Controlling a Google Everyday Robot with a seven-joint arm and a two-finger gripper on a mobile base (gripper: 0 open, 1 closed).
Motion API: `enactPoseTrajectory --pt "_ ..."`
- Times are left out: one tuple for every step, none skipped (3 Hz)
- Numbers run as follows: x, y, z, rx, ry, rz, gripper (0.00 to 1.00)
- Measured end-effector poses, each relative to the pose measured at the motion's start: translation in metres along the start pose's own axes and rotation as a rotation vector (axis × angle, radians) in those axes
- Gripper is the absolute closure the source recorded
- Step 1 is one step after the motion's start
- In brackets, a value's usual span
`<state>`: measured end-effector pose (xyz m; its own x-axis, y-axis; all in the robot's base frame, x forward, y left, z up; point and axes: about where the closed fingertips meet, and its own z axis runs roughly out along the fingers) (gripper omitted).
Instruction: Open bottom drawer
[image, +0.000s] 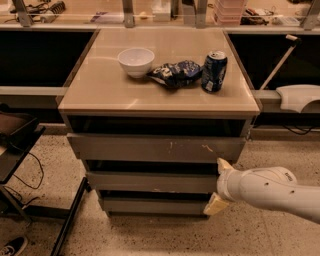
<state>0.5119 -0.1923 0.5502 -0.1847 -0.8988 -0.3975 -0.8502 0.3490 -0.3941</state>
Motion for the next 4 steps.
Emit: enactPoseTrajectory --pt "0.014 0.02 0.024 -0.05 0.005 0.027 0.0" --pt "0.013 0.023 0.024 -0.047 0.009 0.016 0.0" --pt "0.03 0.03 0.041 -0.077 -0.007 0.087 0.0" --pt "0.087 0.058 0.079 -0.162 -0.006 0.221 0.0"
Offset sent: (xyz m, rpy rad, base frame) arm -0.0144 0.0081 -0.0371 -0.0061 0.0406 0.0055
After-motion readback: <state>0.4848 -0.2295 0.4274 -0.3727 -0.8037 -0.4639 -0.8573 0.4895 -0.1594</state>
